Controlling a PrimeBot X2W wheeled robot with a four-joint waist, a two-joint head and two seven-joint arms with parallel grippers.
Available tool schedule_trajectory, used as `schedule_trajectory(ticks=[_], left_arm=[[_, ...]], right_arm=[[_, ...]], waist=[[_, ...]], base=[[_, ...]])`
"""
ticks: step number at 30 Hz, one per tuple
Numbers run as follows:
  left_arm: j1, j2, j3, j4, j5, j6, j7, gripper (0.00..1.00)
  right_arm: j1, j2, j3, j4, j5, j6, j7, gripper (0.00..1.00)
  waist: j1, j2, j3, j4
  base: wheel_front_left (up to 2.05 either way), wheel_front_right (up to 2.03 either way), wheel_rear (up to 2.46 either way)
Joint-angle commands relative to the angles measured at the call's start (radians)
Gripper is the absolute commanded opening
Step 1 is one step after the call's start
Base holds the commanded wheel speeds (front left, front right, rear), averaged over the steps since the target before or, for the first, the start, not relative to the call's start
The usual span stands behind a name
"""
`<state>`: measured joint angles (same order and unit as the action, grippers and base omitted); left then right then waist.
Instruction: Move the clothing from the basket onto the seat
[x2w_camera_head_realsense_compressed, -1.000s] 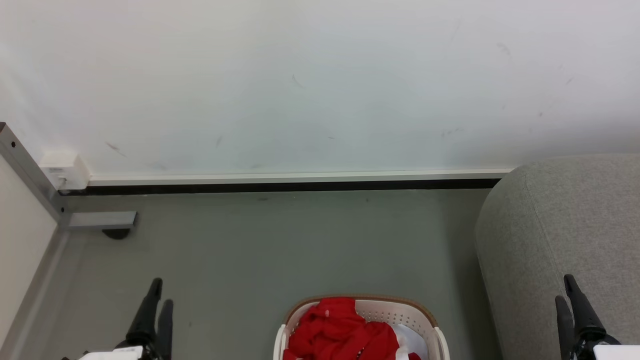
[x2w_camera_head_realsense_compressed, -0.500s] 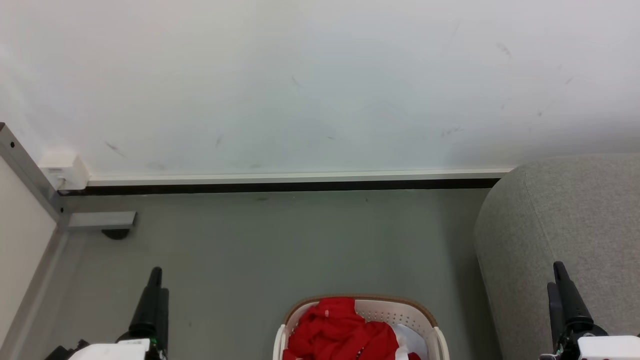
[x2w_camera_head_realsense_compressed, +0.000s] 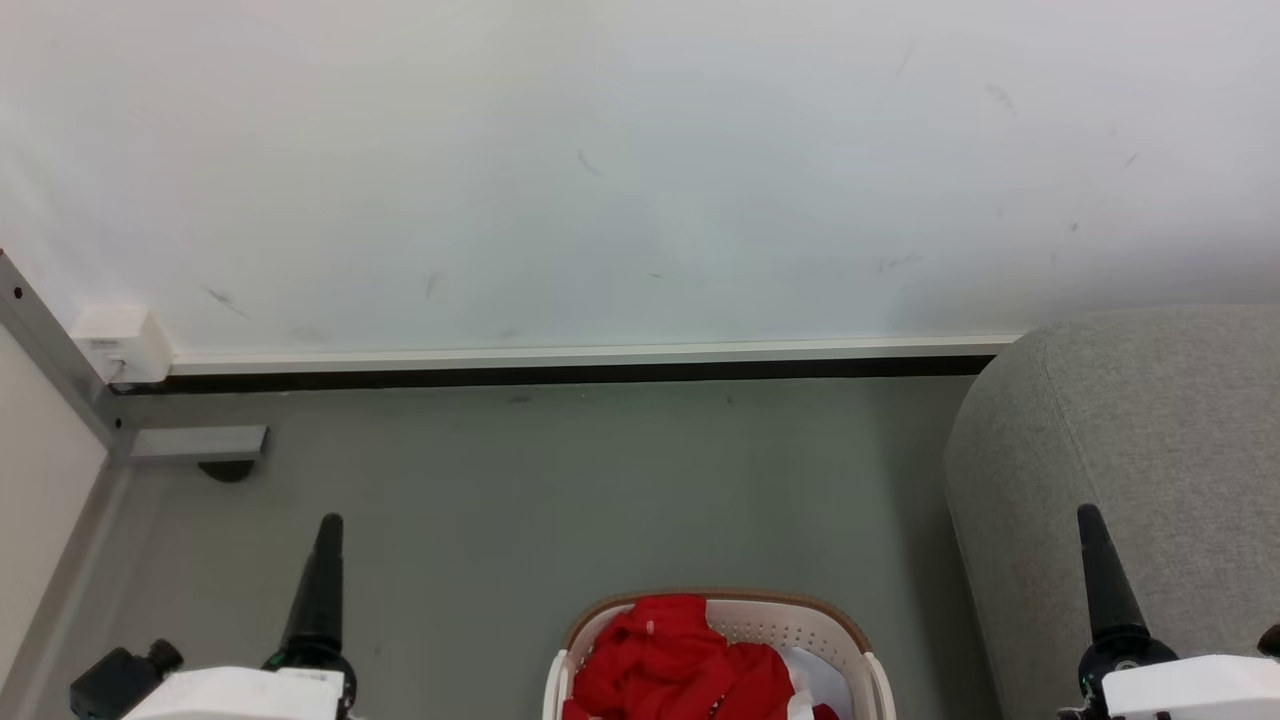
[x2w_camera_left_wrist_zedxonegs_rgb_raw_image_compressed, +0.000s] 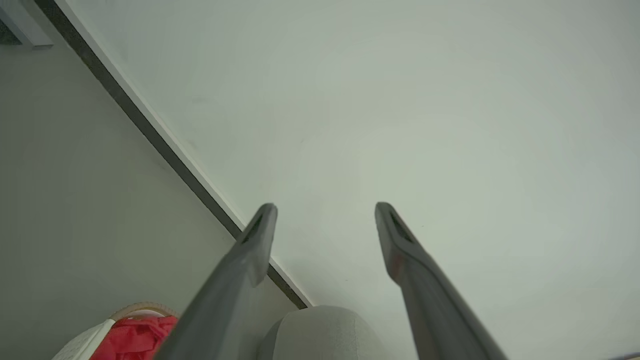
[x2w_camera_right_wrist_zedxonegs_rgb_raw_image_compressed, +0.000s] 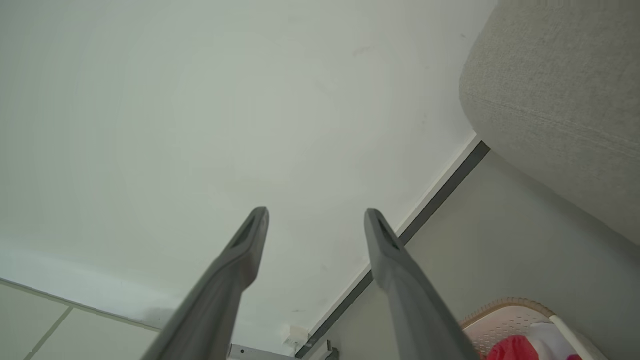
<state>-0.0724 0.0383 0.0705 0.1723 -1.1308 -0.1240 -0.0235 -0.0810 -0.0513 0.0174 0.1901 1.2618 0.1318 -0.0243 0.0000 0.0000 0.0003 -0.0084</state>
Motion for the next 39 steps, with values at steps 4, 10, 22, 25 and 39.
schedule_trajectory(ticks=[4,10,22,25,39], left_arm=[[0.002,0.009,-0.004,-0.022,0.133,0.001,-0.022,1.0],[0.005,0.017,-0.031,-0.028,0.304,0.04,-0.043,1.0],[0.014,0.035,-0.08,-0.04,0.472,0.078,-0.082,1.0],[0.015,0.039,-0.087,-0.042,0.503,0.082,-0.092,1.0],[0.019,0.045,-0.107,-0.048,0.642,0.094,-0.13,1.0]], right_arm=[[-0.023,-0.009,0.006,-0.014,-0.124,-0.001,-0.021,1.0],[-0.022,-0.003,0.009,-0.012,-0.294,-0.001,-0.043,1.0],[-0.032,0.002,0.027,0.015,-0.524,-0.001,-0.081,1.0],[-0.032,0.002,0.034,0.022,-0.564,-0.001,-0.09,1.0],[-0.045,0.001,0.06,0.064,-0.719,-0.001,-0.129,1.0]], waist=[[0.0,0.0,-0.001,-0.001],[0.0,0.0,-0.001,-0.001],[0.0,0.0,-0.002,-0.005],[0.0,0.0,-0.002,-0.006],[0.0,0.0,-0.003,-0.007]], base=[[0.0,0.0,0.0],[0.0,0.0,0.0],[0.0,0.0,0.0],[0.0,0.0,0.0],[0.0,0.0,0.0]])
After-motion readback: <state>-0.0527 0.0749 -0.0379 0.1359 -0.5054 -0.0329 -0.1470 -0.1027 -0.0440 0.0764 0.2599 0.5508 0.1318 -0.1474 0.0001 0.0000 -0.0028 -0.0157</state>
